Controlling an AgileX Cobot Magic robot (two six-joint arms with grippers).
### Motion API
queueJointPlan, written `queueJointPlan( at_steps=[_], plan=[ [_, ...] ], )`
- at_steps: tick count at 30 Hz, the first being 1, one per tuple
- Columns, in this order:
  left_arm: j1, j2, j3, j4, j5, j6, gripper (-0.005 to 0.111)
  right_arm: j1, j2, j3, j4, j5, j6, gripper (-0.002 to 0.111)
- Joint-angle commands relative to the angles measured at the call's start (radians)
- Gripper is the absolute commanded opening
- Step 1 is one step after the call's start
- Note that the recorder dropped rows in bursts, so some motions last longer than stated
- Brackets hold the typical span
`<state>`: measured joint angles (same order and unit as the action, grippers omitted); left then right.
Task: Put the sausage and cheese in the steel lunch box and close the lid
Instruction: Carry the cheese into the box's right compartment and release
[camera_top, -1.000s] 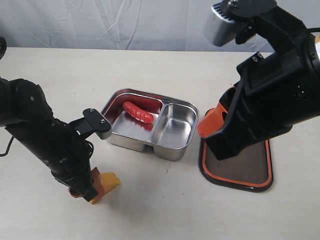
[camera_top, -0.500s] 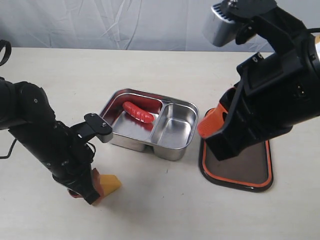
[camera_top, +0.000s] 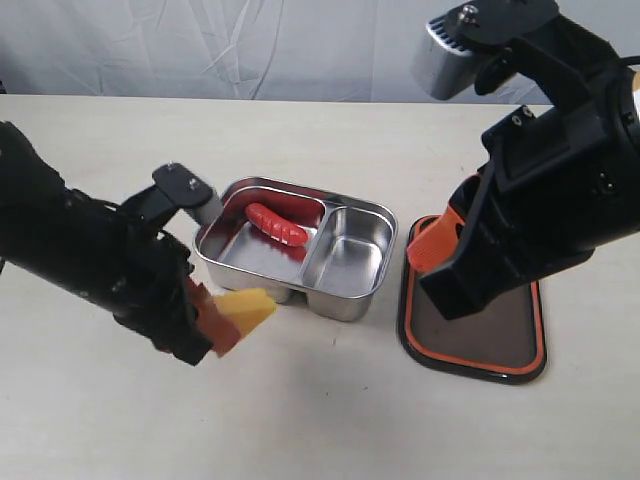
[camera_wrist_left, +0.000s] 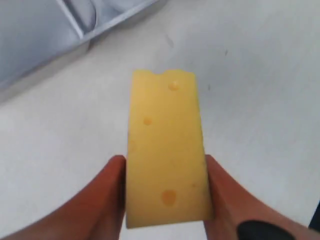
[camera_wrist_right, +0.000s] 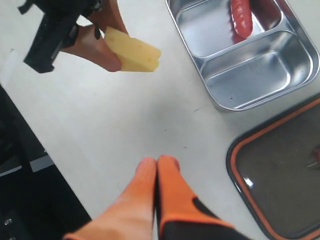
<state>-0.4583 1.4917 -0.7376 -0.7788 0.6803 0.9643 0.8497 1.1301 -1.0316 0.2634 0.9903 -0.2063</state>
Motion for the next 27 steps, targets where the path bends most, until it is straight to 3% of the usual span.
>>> queueJointPlan(
  at_steps=[1,12,22,27],
  plan=[
    [-0.005,-0.066,-0.031,-0.229,-0.148,0.172,0.0,0.001,-0.009,-0.001,-0.014,0.002,0.004,-0.001],
    [-0.005,0.085,-0.196,-0.326,-0.159,0.358,0.0,0.001,-0.009,-0.001,-0.071,-0.006,0.044,-0.001],
    [-0.005,0.267,-0.295,-0.48,-0.04,0.517,0.0,0.001,-0.009,-0.001,-0.081,-0.006,0.068,-0.001],
    [-0.005,0.336,-0.316,-0.531,-0.027,0.52,0.0,0.001,-0.009,-0.001,-0.081,-0.006,0.07,-0.001]
  ],
)
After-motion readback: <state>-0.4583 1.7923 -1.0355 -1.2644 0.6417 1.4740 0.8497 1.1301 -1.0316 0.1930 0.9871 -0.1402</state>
